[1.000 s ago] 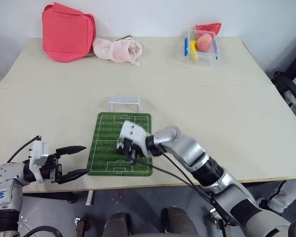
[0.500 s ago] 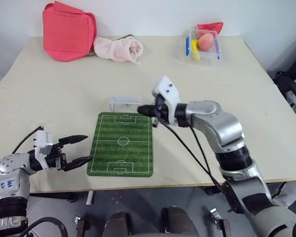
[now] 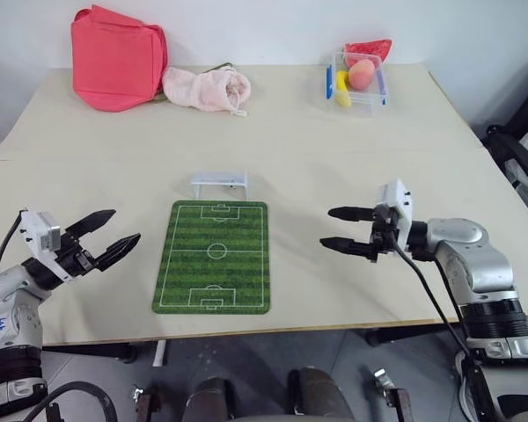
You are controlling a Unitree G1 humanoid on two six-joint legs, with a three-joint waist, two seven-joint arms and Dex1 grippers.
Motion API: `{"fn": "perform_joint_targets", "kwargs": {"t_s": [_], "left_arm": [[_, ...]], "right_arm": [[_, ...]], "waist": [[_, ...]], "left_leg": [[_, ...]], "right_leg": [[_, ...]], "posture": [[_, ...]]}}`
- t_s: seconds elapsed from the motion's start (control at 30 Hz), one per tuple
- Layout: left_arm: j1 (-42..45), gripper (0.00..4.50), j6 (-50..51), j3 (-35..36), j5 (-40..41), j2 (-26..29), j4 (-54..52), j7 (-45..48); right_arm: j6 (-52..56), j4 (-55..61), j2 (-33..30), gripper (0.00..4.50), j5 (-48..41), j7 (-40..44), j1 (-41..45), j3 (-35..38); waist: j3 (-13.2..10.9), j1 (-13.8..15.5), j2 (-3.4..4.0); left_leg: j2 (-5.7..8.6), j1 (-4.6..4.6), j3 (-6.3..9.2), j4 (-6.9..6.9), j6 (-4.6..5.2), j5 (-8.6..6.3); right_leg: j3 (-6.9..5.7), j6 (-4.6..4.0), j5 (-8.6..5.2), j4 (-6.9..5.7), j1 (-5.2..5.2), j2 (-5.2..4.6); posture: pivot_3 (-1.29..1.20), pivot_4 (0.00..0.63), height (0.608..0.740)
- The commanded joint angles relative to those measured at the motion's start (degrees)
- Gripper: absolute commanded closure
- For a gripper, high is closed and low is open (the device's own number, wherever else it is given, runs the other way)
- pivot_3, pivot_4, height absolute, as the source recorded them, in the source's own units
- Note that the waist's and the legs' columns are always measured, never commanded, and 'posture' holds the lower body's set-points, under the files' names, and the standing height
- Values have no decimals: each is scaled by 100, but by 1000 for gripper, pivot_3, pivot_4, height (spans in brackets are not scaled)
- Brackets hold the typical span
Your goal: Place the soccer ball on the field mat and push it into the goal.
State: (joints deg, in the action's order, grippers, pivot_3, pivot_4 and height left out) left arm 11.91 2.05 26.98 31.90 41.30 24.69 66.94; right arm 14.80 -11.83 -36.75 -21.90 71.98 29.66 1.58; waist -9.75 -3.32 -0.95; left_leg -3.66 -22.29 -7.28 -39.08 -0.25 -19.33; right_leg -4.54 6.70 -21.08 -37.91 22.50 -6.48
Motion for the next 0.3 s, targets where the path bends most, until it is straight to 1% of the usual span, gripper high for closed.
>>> {"fn": "perform_joint_targets", "kwargs": {"t_s": [0.03, 0.2, 0.3], "left_arm": [[-85, 0, 17, 236, 202, 205, -168, 215], [-18, 0, 137, 493, 348, 376, -83, 215], [-178, 0, -106, 629, 291, 338, -279, 134]], "right_arm": [[-480, -203, -108, 675, -56, 202, 55, 222], [-746, -610, -236, 675, 61, 265, 122, 244], [-810, -458, -245, 675, 77, -34, -60, 394]], "waist": [[0, 18, 0], [-2, 45, -2], [-2, 42, -1]], "left_leg": [[0, 0, 1, -1, 0, 0], [2, -1, 2, -7, 1, 0], [2, 0, 2, -7, 1, 0]], "right_leg": [[0, 0, 0, 0, 0, -1], [0, 0, 0, -3, -3, -5], [1, 0, 0, -4, -3, -6]], "posture": [[0, 150, 740], [0, 150, 740], [0, 150, 740]]}}
